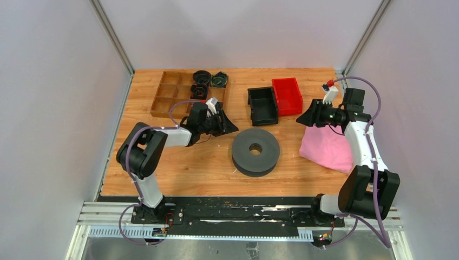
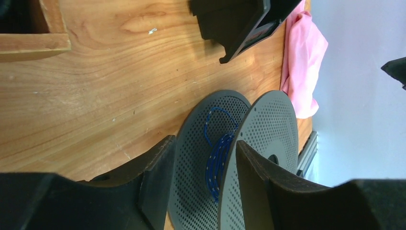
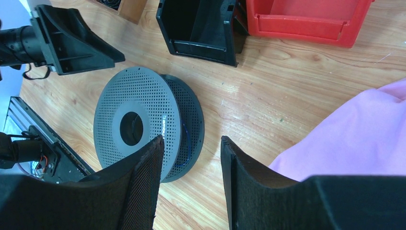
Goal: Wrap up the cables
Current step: Reset both arms
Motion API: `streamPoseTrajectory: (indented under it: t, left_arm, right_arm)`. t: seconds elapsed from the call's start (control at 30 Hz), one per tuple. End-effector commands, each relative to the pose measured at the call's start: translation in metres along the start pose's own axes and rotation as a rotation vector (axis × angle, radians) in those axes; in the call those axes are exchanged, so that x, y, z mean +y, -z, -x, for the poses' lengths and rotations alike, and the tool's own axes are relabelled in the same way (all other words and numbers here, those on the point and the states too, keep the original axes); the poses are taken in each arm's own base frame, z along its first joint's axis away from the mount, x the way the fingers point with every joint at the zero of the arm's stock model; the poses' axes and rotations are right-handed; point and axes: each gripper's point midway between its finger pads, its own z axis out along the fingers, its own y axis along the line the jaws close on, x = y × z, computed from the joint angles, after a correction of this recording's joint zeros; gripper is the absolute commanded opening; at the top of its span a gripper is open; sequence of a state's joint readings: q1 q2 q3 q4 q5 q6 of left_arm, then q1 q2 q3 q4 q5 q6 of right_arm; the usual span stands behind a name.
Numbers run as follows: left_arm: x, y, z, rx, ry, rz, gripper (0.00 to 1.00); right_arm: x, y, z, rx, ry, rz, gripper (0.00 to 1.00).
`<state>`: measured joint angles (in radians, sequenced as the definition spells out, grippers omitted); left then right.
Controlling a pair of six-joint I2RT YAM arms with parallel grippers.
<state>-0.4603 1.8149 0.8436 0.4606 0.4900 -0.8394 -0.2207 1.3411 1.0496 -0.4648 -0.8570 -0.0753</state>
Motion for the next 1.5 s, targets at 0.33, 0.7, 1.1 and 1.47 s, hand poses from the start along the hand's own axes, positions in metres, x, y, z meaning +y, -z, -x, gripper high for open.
streamPoseTrajectory:
  t: [0.33, 0.7, 1.1, 1.47]
  left_arm:
    - [-0.022, 0.096, 0.064, -0.200, -0.540, 0.244, 0.60]
    - [-0.035, 0.248, 0.152, -0.564, -0.824, 0.673, 0.98]
    - [-0.069, 0.323, 0.151, -0.742, -0.910, 0.669, 0.98]
    - [-0.058, 0.319, 0.137, -0.833, -0.906, 0.573, 0.98]
  right_arm:
    - [-0.023, 0.038, 0.032, -0.049, 0.177, -0.265, 0.55]
    - [-0.024, 0.068, 0.064, -0.098, 0.281, -0.397, 0.73]
    - [0.008, 0.095, 0.075, -0.251, 0.254, -0.418, 0.76]
    - [0.022, 0.102, 0.059, -0.428, 0.422, -0.421, 0.77]
